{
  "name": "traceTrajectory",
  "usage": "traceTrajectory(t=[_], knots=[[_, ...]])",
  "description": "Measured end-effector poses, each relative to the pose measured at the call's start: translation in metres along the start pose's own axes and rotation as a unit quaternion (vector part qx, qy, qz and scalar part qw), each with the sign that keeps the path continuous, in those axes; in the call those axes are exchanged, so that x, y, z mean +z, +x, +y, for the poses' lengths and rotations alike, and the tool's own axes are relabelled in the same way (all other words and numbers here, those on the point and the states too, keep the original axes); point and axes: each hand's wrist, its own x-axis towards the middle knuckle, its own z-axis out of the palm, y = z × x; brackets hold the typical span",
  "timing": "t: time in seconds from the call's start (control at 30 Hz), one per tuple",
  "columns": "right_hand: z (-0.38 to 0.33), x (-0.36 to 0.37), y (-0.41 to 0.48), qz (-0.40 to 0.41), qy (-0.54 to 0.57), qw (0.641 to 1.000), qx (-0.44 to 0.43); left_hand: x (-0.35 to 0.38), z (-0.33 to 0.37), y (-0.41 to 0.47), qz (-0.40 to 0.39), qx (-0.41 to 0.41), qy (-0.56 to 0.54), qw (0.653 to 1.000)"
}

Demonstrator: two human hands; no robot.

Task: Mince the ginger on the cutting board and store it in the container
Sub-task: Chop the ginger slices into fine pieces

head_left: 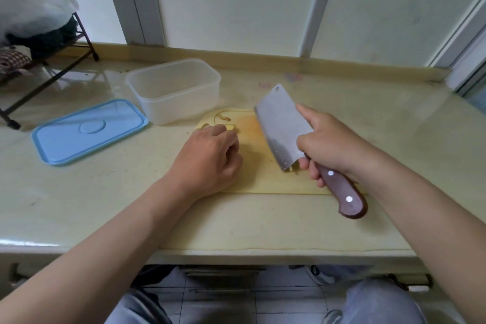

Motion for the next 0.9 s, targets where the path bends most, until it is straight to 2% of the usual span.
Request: traceTrajectory(t=[0.13,0.3,0.5,0.73,0.8,0.9], knots=[[0.016,-0.032,0.005,0.028,-0.002,0.999,0.022,0.001,0.001,0.001,0.0,-0.003,0.0,1.0],[0.029,-0.049,0.006,0.024,-0.005,0.999,0.032,0.001,0.003,0.001,-0.003,-0.006,0.004,1.0],[0.03,-0.055,0.001,0.015,-0.012,1.0,0.004,0.001,0.006,0.0,0.007,-0.013,0.014,1.0],[0.027,-0.053,-0.008,-0.003,0.033,0.999,-0.029,0.003,0.007,0.0,0.039,-0.014,0.03,0.999],[0.028,-0.046,-0.007,-0.014,0.036,0.999,-0.035,0.003,0.009,0.0,0.058,-0.036,0.039,0.997],[0.026,-0.034,-0.004,-0.033,0.038,0.998,-0.039,0.003,0.008,0.001,0.105,-0.112,0.046,0.987]])
